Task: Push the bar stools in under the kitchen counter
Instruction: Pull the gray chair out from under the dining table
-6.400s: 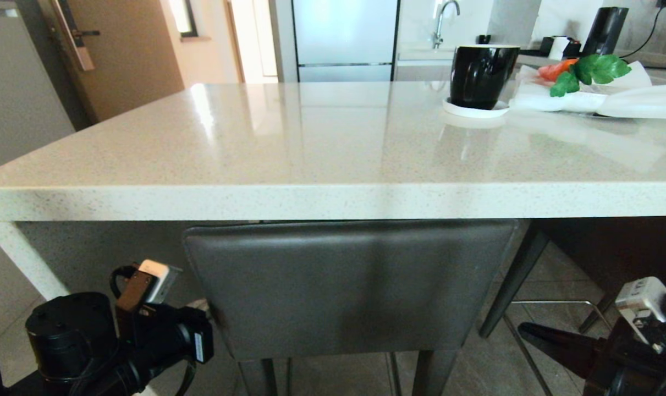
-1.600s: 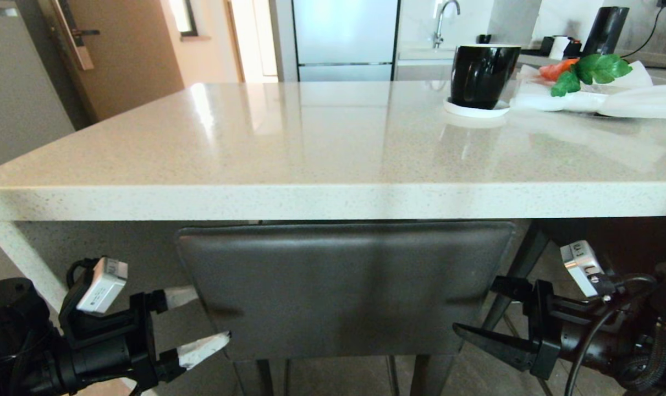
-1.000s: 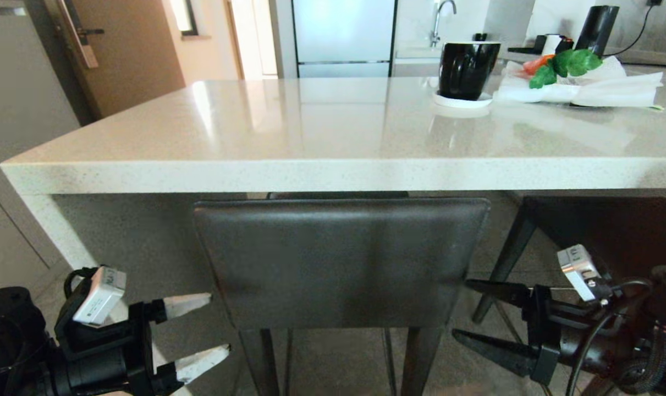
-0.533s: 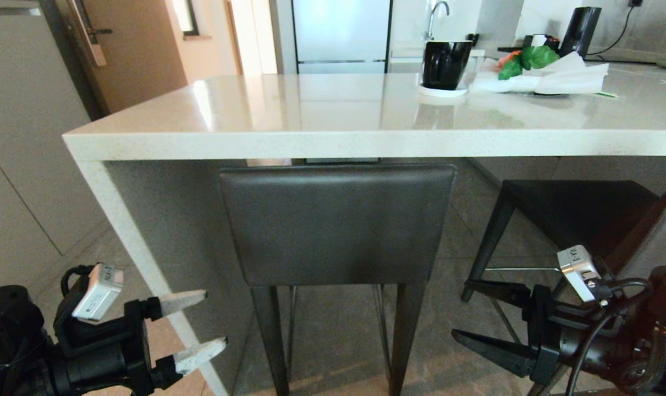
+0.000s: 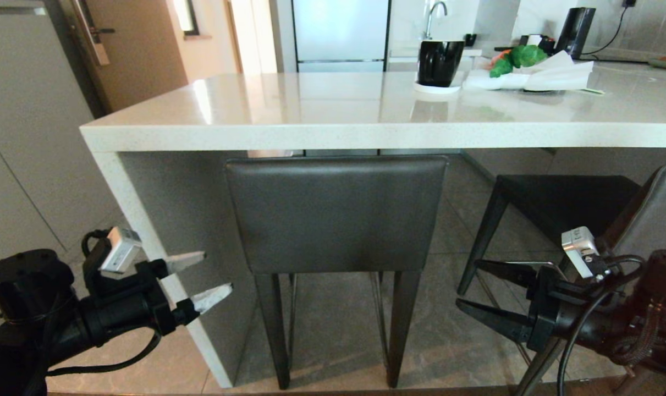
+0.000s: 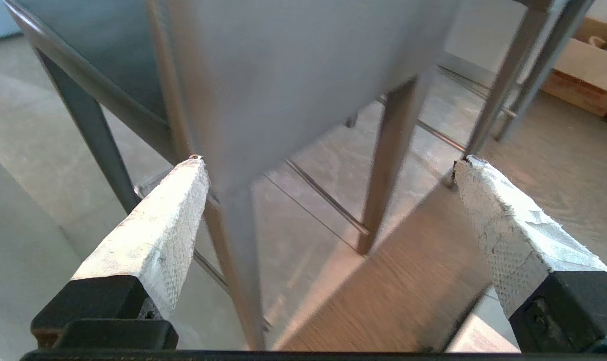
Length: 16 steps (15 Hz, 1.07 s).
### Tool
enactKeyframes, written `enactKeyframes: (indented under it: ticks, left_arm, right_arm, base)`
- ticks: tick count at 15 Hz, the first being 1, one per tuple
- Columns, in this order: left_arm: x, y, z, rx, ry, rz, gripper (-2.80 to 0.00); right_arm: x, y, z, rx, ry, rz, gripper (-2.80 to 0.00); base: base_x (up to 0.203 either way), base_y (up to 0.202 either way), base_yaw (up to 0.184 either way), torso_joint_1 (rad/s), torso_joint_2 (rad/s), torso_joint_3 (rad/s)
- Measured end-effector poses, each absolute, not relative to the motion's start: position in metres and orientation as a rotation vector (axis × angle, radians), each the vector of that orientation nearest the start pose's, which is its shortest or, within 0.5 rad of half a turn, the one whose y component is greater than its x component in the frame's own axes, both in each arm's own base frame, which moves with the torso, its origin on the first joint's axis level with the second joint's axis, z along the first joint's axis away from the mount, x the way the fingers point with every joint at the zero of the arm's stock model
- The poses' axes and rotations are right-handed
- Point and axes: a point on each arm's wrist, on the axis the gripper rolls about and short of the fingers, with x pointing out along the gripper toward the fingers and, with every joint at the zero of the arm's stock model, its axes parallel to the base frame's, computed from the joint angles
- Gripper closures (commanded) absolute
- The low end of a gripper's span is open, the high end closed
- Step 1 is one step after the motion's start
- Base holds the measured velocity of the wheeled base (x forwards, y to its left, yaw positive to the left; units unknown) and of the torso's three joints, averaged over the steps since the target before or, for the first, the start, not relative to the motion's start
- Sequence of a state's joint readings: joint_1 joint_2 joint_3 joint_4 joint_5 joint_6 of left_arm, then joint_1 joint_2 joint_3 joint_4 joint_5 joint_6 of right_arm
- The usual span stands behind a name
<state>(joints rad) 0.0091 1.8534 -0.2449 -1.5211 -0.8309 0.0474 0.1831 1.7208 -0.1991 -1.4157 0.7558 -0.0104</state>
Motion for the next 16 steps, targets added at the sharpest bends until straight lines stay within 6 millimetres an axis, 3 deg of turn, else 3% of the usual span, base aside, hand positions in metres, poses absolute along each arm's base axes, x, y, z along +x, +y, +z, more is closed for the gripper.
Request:
enactKeyframes:
  ticks: [5, 12, 16]
  left_arm:
    - [0.283, -0.015, 0.102, 0.023, 0.014, -0.868, -2.8]
    - [0.336, -0.011, 0.087, 0.024, -0.019, -0.876, -2.8]
    - [0.363, -0.008, 0.084, -0.009, -0.039, -0.873, -2.8]
  right_arm:
    - [0.237, 0.058, 0.113, 0.019, 0.097, 0.935, -2.8]
    - [0.269, 0.064, 0.109, -0.001, 0.041, 0.954, -2.8]
    - [0.276, 0.069, 0.104, -0.005, 0.045, 0.983, -2.8]
  base:
    - [0.0, 0.0, 0.0, 0.0, 0.0, 0.0]
    - [0.0, 0.0, 0.0, 0.0, 0.0, 0.0]
    - [0.0, 0.0, 0.0, 0.0, 0.0, 0.0]
